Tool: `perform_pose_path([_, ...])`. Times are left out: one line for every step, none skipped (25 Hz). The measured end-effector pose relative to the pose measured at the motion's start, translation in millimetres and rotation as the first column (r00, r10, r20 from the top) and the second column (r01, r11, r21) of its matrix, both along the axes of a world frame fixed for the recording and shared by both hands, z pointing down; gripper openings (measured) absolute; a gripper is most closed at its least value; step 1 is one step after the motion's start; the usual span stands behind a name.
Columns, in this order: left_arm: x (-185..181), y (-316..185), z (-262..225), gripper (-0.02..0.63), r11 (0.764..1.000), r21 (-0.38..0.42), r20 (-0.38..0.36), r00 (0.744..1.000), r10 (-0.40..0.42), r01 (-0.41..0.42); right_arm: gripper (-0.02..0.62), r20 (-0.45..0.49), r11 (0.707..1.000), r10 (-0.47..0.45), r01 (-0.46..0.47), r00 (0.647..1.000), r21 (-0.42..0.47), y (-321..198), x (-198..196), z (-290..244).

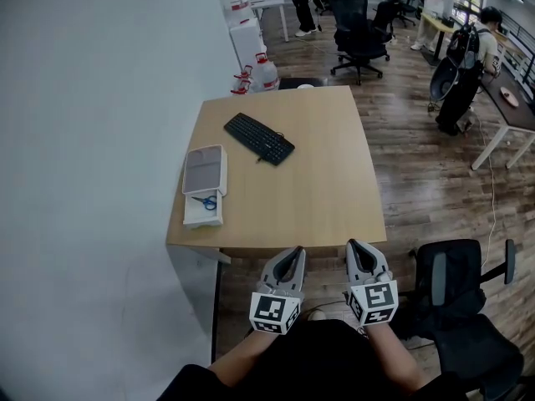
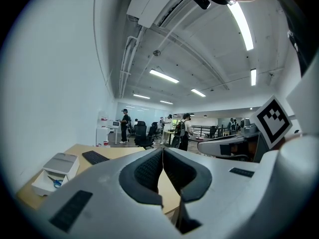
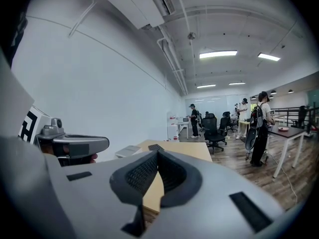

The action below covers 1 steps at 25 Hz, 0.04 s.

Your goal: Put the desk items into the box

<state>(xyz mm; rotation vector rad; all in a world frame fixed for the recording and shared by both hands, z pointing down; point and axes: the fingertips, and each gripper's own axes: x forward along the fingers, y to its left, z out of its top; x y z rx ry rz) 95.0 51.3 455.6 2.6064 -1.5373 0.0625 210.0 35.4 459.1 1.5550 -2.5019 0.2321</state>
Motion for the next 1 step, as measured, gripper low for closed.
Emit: perform_pose_path([2.0, 0.5, -0.7, 0.015, 1.0, 0.001, -0.001, 1.0, -0.001, 0.001, 0.06, 0.001, 1.0, 0.0, 0.0, 1.0, -0.001, 0.3, 1.9, -0.2])
